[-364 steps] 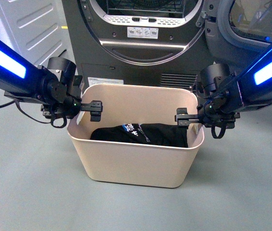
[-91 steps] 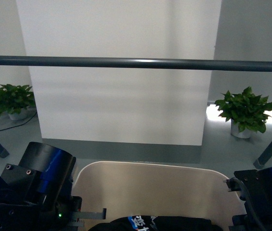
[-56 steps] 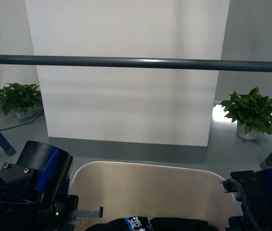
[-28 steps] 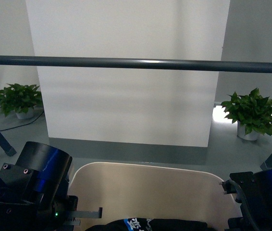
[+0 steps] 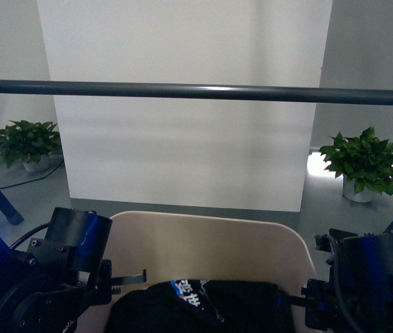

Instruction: Move hamper under clothes hanger

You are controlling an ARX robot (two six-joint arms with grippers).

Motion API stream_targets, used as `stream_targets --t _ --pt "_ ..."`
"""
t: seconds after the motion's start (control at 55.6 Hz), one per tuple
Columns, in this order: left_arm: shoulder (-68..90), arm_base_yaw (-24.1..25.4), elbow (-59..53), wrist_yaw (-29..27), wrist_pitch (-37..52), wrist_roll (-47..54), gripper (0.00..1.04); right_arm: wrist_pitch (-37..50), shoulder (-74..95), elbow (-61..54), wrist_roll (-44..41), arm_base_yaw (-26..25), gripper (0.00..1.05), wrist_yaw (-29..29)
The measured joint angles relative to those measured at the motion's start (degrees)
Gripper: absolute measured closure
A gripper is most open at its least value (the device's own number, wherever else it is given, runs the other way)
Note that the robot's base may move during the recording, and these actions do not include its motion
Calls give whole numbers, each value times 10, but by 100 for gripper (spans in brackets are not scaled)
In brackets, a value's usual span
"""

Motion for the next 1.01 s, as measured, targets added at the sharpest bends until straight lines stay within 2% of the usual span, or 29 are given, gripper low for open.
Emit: stream_targets --t 0.36,1.007 --pt "63 16 59 24 -31 4 101 -65 63 71 30 -10 102 -21" --pt "151 16 143 44 -104 -56 101 -168 158 199 7 -10 102 -1"
